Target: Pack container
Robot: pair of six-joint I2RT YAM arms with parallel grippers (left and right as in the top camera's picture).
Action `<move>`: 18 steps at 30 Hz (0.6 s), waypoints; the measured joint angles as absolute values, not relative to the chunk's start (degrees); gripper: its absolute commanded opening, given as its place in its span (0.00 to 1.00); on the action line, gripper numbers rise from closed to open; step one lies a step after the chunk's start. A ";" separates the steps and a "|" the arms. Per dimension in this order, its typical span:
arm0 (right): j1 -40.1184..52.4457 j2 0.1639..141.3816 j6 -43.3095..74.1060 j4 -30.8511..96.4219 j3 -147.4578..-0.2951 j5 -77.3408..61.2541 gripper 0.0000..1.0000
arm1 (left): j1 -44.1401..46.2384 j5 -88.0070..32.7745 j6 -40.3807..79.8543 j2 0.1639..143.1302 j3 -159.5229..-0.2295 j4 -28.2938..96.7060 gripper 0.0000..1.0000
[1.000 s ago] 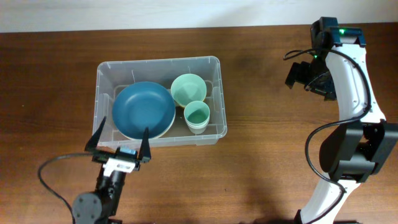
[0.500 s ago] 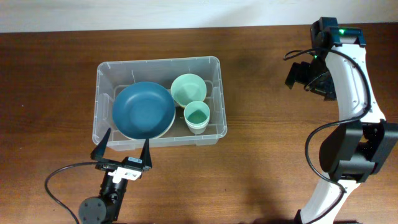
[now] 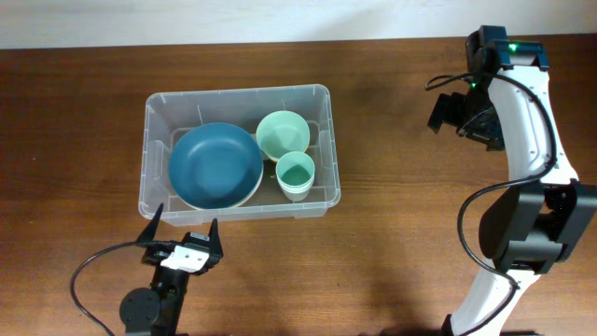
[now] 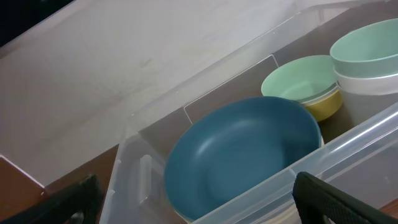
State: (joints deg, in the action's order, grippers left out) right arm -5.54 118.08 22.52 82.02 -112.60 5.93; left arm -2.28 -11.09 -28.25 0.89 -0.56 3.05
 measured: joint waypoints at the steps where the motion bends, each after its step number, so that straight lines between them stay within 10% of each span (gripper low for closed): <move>1: -5.54 118.08 22.48 82.02 -112.60 5.91 0.99 | -2.28 -10.90 -27.79 0.89 -0.56 3.05 1.00; 18: -5.54 118.08 22.48 82.02 -112.60 5.93 0.99 | -2.28 -4.45 -14.87 0.89 -0.58 3.77 1.00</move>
